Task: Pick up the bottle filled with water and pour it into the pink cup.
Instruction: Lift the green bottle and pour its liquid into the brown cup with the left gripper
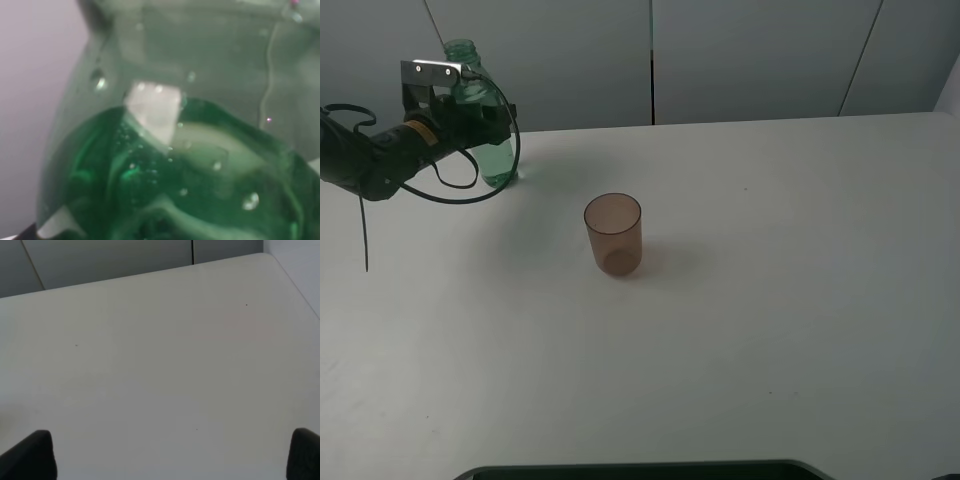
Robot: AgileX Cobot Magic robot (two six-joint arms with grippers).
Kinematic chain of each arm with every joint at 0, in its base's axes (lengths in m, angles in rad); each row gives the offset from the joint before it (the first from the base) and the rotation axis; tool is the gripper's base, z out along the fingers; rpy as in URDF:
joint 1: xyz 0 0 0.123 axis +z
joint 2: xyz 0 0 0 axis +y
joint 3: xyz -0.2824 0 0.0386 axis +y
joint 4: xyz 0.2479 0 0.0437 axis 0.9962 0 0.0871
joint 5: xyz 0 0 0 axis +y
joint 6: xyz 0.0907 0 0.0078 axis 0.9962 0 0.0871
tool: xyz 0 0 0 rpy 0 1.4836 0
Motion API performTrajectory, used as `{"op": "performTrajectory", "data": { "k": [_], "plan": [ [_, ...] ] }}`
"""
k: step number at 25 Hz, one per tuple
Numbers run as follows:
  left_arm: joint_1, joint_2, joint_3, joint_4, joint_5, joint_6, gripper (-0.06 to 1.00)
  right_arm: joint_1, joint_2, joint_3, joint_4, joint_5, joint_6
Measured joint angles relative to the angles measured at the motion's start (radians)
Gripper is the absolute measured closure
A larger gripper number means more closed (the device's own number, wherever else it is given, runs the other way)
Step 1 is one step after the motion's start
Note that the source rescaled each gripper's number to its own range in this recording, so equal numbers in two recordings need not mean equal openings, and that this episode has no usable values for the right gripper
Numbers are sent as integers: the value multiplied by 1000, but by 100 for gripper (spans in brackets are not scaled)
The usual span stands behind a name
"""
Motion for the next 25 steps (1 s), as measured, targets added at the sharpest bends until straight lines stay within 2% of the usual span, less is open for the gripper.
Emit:
{"op": "performTrajectory", "data": {
  "k": [2,4,7,16,25],
  "plan": [
    [0,-7,0,30,5,-4,87,0,0,0,0,0,0],
    [0,-20,0,72,17,-23,94,0,0,0,0,0,0],
    [-4,-46,0,130,47,-83,94,0,0,0,0,0,0],
    [-6,-153,2,334,59,-169,94,0,0,0,0,0,0],
    [-6,-266,2,683,39,-274,94,0,0,0,0,0,0]
  ]
}}
